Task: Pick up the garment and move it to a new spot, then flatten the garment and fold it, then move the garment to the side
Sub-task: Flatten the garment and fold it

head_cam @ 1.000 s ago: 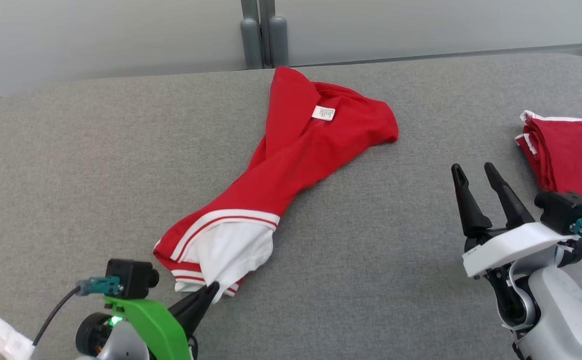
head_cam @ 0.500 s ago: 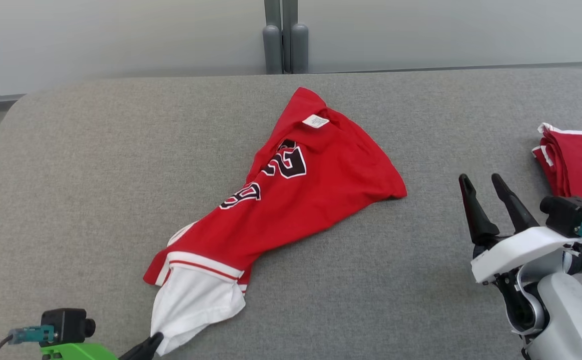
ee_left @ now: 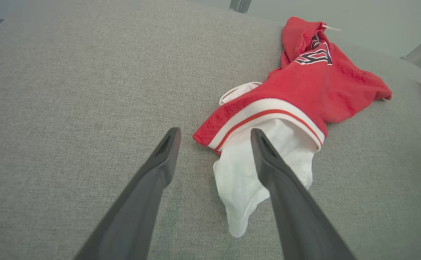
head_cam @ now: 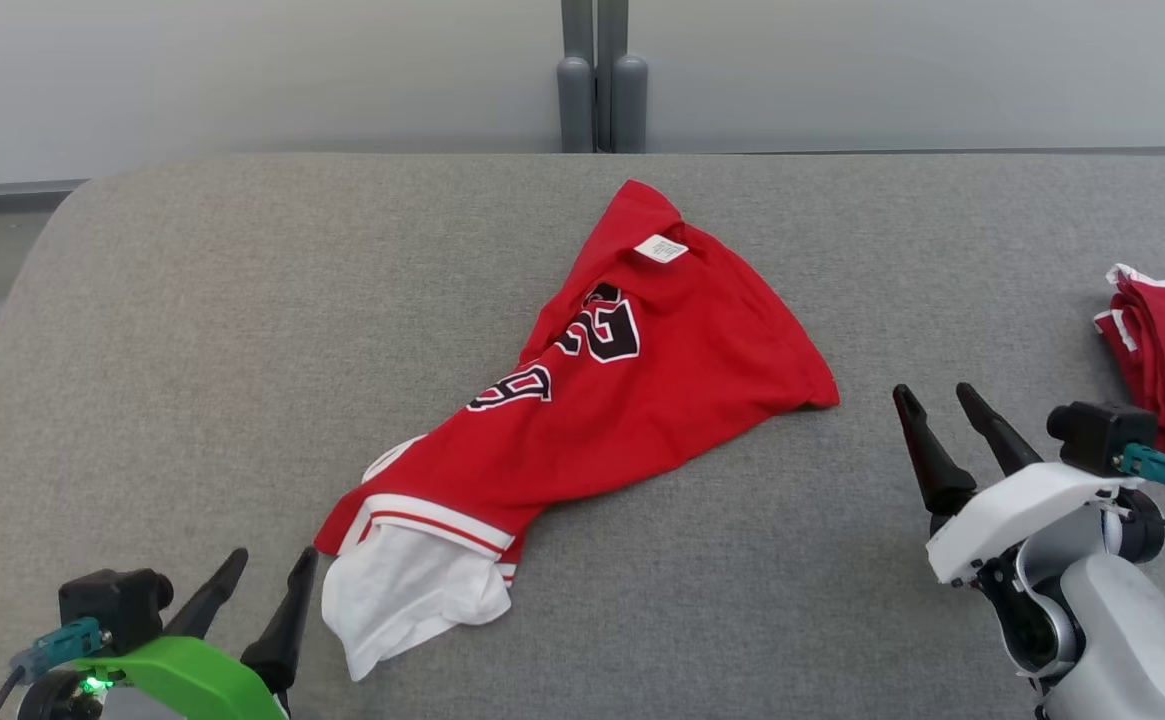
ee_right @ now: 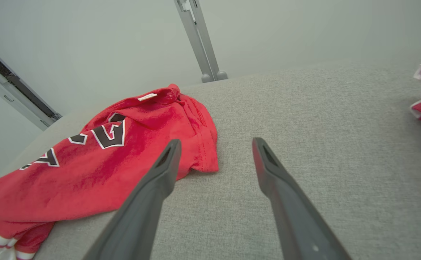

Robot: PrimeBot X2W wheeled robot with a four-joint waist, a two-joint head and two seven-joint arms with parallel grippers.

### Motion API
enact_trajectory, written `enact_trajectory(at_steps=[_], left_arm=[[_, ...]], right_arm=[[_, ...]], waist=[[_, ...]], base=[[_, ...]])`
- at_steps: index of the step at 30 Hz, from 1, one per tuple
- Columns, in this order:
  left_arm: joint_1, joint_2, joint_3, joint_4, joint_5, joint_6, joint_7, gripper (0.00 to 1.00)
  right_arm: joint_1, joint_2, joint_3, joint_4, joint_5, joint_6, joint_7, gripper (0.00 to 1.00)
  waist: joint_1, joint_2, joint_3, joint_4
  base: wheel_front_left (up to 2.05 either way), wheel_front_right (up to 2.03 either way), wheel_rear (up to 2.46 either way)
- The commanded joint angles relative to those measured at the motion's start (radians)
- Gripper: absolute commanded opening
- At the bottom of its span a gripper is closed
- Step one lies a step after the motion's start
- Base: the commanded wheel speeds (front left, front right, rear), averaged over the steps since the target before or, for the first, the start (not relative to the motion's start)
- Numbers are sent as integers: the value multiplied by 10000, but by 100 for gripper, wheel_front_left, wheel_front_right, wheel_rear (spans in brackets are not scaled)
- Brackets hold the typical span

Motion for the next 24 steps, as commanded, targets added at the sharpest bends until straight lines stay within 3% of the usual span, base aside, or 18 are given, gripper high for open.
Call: enact_trajectory(at_steps=[1,7,14,15,16,17,18,19,24], left_arm=[[-254,-33,45,-204,247,155,-262,100],[-734,-407,-362,-734,1151,451,-843,100],[-1142,-912,-916,-398,1312,199,-936,100],[-1184,-942,-930,-251,1290,147,-950,100],[-1210,-967,-946,-185,1302,138,-978,100],[-1235,-1003,-969,-112,1312,125,-1016,100],[-1245,-1023,-981,-35,1299,121,-1016,100],[-1246,-1027,-979,34,1280,128,-1031,100],[-1146,-1014,-985,278,1196,93,-1109,100]], right_arm=[[-341,-30,110,139,151,-7,105,100],[-1571,-194,661,1798,333,-7,935,100],[-2819,-189,1268,4068,656,-7,2114,100],[-2913,-177,1399,4315,731,-7,2235,96],[-2969,-178,1494,4487,784,-7,2299,84],[-3027,-186,1615,4643,868,-7,2317,54],[-3066,-186,1708,4746,941,-7,2259,37],[-3096,-210,1804,4839,1013,-7,2188,0],[-3382,-535,2075,4851,961,-9,1237,0]], waist=[[0,0,107,229],[0,0,487,802],[0,0,838,1494],[0,0,849,1551],[0,0,845,1592],[0,0,826,1629],[0,0,801,1648],[0,0,760,1657],[0,0,502,1619]], base=[[0,0,0],[0,0,0],[0,0,0],[0,0,0],[0,0,0],[0,0,0],[0,0,0],[0,0,0],[0,0,0]])
